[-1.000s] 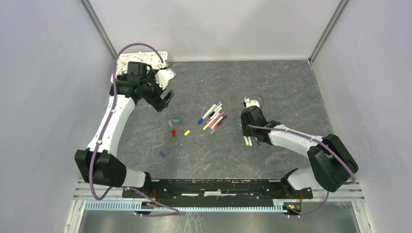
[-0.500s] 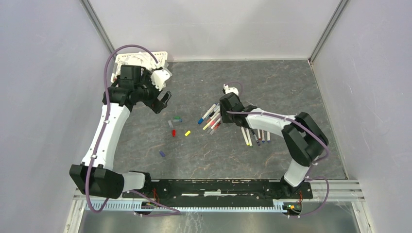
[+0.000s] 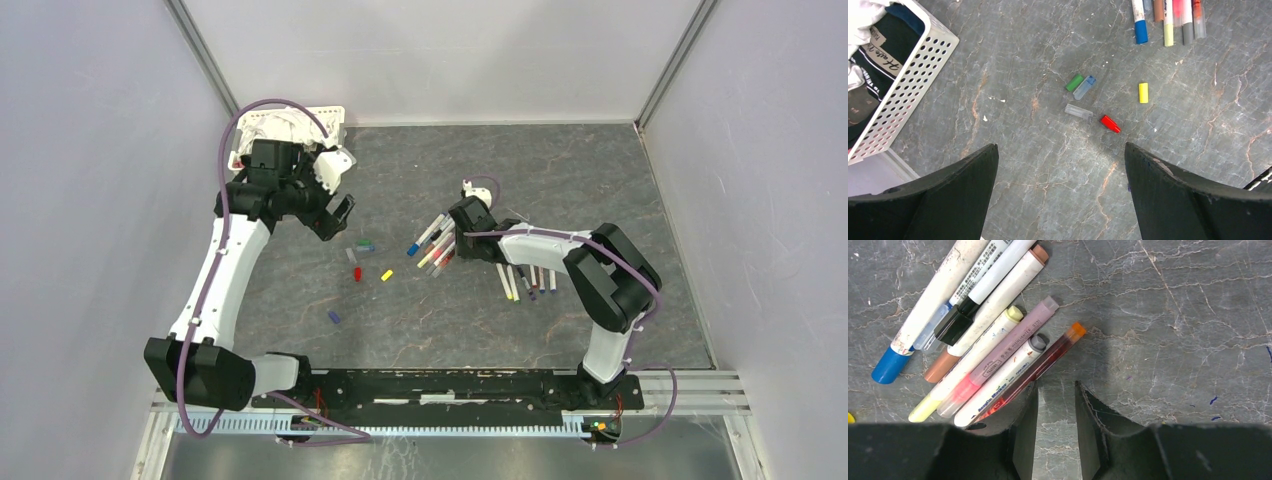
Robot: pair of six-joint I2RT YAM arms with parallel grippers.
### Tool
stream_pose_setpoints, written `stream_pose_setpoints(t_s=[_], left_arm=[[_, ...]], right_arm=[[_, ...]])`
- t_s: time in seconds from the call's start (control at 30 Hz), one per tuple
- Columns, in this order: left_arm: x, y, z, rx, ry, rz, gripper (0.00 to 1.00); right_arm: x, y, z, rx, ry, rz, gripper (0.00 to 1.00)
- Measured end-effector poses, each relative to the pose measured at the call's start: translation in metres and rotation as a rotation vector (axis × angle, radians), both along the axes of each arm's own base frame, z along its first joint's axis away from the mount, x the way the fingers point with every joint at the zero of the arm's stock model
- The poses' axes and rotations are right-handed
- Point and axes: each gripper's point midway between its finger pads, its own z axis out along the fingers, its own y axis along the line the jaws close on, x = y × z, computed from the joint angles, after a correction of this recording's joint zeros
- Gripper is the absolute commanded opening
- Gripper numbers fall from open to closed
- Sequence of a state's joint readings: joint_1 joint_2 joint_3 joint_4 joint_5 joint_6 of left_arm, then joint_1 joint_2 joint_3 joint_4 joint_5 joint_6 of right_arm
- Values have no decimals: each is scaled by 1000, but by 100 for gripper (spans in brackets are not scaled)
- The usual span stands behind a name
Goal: Open the pen caps
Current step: Pick up the pen from the center of the board.
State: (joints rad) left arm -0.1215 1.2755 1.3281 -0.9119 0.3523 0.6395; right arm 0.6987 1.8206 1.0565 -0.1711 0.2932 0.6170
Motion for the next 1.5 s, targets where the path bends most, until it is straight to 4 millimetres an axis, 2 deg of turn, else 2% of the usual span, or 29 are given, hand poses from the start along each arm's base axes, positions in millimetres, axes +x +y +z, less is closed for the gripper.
stream_pose_setpoints(t_s=[0.13,0.33,0.47,0.6,0.73,1.07,1.23,1.4,1.5], left_arm=[[-3,-2,-4,-10,16,-11,100],[-9,-6,-9,-26,44,-27,100],[-10,-7,-9,-31,49,-30,100],[-11,-7,-10,-31,54,-31,100],[-12,-7,-10,-33,55,-32,100],[-15,-14,-8,-63,63,-56,100],[-14,-21,1,-111,74,-59,100],[-8,-32,15,-169,86,-67,100],[-11,-36,19,-202,104,-72,100]], right_arm=[[0,3,3,22,-3,-10,38],[3,12,18,87,-29,-19,38],[6,15,14,87,-19,-22,37],[6,14,0,65,4,-28,36],[8,13,-1,57,-3,-36,33],[7,-5,-2,-29,-30,-54,16],[6,-13,-2,-74,-31,-47,0],[3,-17,1,-98,-25,-37,0],[2,-16,18,-77,-42,-33,0]])
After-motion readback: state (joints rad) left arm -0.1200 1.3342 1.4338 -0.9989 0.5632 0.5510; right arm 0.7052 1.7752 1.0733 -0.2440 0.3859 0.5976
